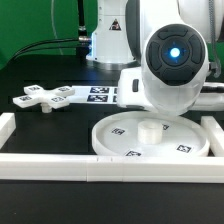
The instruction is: Assemble round table
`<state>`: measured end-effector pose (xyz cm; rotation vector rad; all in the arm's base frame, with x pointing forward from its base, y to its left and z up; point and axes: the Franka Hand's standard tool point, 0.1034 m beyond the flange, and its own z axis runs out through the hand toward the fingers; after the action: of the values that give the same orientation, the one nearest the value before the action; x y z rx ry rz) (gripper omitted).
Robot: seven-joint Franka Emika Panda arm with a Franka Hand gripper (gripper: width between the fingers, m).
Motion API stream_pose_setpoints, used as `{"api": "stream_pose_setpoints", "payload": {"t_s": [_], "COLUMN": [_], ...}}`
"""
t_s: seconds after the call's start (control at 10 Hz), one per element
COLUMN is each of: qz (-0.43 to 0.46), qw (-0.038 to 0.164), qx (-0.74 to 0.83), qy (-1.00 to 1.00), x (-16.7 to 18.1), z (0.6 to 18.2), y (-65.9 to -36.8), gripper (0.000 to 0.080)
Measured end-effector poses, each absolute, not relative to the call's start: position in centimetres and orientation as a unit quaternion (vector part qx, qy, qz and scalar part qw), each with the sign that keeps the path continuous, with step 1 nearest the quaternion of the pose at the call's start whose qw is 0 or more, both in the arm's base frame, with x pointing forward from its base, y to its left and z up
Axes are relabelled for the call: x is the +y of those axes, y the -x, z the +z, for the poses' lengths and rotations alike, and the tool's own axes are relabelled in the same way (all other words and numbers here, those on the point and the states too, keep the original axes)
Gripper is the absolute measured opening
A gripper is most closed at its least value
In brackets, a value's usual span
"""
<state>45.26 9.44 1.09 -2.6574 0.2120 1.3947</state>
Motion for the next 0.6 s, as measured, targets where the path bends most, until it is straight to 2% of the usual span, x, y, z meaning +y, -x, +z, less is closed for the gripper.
{"api": "stream_pose_setpoints", "payload": {"t_s": [0.3,0.6], "qz": [0.46,0.476], "qw": [0.075,0.104], "qx": [0.058,0.024], "qy": [0.883,0.873], "x": [9.1,7.7], "z": [1.6,7.3], "y": [-45.5,-47.7], "gripper": [0.0406,0.0407]}}
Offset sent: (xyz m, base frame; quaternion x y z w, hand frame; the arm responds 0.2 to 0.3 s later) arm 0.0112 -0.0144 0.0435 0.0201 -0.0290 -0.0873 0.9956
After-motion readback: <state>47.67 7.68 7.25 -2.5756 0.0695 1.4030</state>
